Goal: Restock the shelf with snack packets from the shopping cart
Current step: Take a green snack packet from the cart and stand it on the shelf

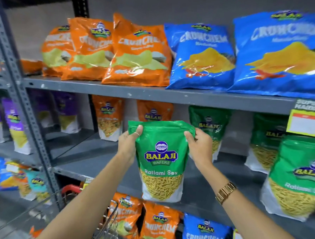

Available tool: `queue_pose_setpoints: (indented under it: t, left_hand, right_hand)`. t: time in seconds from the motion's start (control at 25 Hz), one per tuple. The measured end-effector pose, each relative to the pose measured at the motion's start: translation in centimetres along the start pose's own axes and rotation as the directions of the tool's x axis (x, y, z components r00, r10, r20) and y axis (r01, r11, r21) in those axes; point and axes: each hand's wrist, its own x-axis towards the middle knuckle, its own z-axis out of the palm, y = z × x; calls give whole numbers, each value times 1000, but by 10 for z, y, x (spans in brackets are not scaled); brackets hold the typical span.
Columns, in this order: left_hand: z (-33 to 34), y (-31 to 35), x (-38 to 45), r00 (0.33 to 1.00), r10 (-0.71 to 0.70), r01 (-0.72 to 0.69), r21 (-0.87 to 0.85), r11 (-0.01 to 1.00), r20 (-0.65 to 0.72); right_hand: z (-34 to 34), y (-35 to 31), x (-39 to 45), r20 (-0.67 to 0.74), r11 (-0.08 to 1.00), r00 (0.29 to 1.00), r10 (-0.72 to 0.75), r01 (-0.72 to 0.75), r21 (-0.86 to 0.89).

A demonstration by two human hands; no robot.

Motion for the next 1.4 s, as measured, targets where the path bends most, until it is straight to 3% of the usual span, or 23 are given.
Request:
queue_pose_setpoints:
  t: [0.48,0.76,1.0,1.08,1.2,1.28,1.4]
  left_hand:
    - [103,-58,42,960,-220,224,-6,974,175]
    - [112,-59,37,964,-191,192,15,981,186]
    - [64,-46,25,993,-109,106,60,993,36]
    - [37,-38,14,995,-92,94,102,990,-24]
    - [-5,-25,-8,996,-64,75,193,978,-64]
    - [-32,-17,-23,991,-57,83,218,972,-123]
    - [-78,-6,-47,973,-31,90,250,964,-229]
  right_hand:
    - [-61,64,38,-245,977,967,71,-117,-180]
    - [-62,73,33,-382,961,911,155,-229,-155]
    - [-43,56,2,-458,939,879,-129,-39,-341]
    - [-38,54,-8,-415,861,867,-275,31,-507]
    - [-29,51,-22,-195,669,828,-525,260,-696]
    - [-16,44,-34,-39,589,791,-610,421,-690]
    - [13,28,-62,196,590,802,-564,557,-584]
